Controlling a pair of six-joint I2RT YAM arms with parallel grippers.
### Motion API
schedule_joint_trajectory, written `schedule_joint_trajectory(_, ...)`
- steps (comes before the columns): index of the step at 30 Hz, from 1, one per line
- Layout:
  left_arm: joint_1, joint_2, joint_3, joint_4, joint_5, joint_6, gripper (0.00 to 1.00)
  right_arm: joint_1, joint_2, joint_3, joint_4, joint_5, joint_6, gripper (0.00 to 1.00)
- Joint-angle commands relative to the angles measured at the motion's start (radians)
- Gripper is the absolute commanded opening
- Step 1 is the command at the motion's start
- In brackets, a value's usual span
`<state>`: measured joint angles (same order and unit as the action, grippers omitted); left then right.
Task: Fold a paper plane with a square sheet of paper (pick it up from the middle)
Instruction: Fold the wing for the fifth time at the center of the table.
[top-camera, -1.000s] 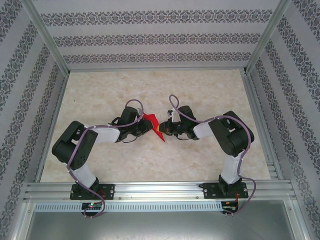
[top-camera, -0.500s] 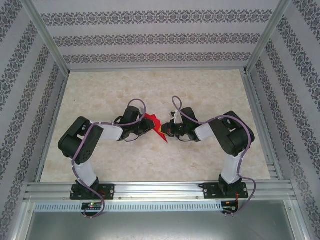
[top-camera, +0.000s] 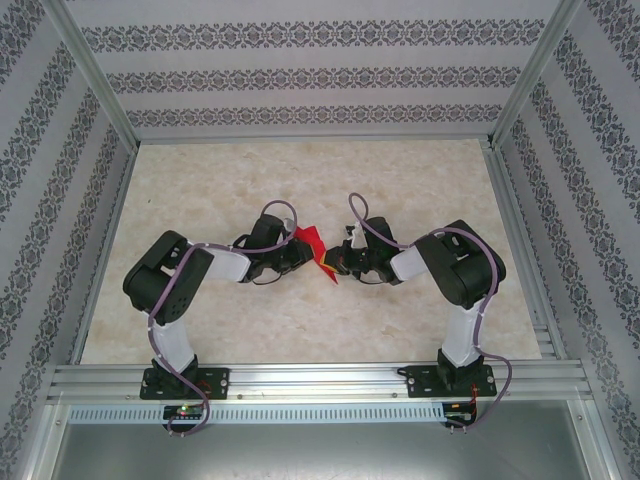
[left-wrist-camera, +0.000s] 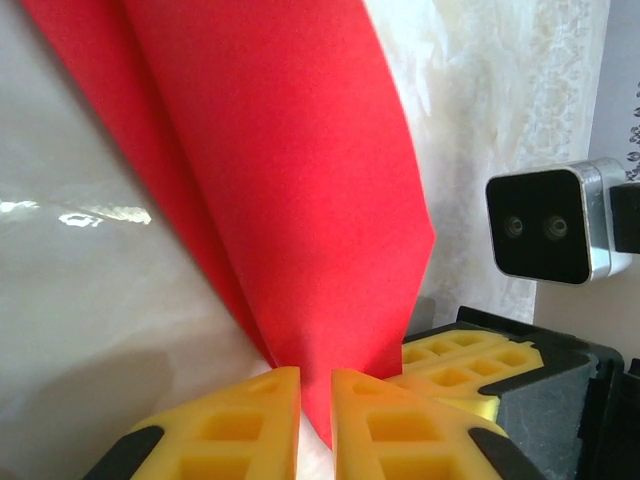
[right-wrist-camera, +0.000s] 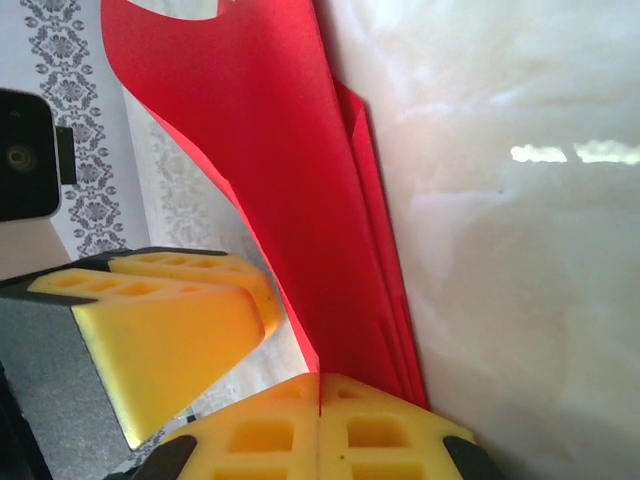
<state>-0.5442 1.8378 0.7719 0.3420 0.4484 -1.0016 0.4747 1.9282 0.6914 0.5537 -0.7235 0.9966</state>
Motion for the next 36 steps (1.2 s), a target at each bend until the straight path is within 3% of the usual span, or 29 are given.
schedule_joint_trajectory(1,-0.015,0.021,0.023,0.049,0.016,0.024,0.17,-0.013,0.031,-0.016,-0.005,0.032,0.014,0.01)
schedule_joint_trajectory(15,-0.016,0.035,0.027,0.122,0.022,0.018,0.17,-0.019,0.03,0.001,-0.076,0.032,-0.039,0.06)
schedule_joint_trajectory(36,-0.016,0.085,0.092,-0.071,-0.101,0.009,0.09,-0.028,-0.03,0.064,-0.22,0.002,-0.155,0.18)
